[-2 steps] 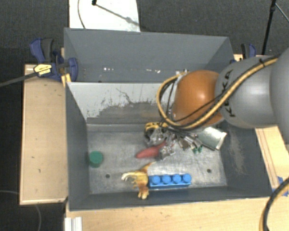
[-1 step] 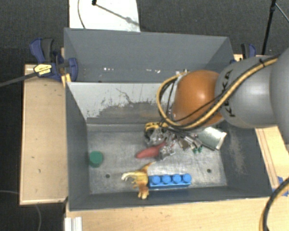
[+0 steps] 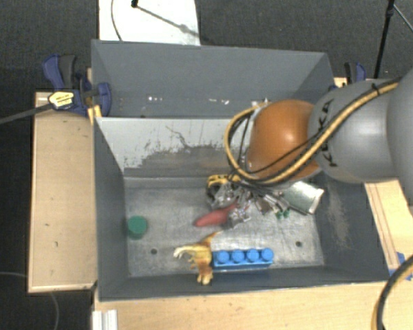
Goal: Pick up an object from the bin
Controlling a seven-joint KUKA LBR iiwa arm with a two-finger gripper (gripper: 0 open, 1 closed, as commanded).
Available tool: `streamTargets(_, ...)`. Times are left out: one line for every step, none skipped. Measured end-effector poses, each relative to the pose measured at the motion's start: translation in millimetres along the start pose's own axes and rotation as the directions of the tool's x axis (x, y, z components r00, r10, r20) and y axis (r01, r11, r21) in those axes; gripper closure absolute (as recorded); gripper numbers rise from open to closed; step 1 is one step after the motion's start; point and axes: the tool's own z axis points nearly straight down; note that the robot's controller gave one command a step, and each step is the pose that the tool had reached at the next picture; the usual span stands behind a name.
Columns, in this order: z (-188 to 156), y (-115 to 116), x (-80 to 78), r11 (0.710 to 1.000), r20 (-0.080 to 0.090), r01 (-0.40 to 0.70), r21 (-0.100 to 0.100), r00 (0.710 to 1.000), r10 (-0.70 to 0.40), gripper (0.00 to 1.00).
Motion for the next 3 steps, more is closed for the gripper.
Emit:
streamTargets(-22, 1, 2.6, 1.0, -0.011, -0.001, -0.002, 1.0, 0.001, 1.0)
streamTargets(-45, 0, 1.7, 1.0, -0.008, -0.001, 0.0, 1.0, 0.001, 1.0)
streamTargets(-65, 0, 0.4, 1.0, -0.002, -0.003, 0.002, 1.0, 0.003, 1.0)
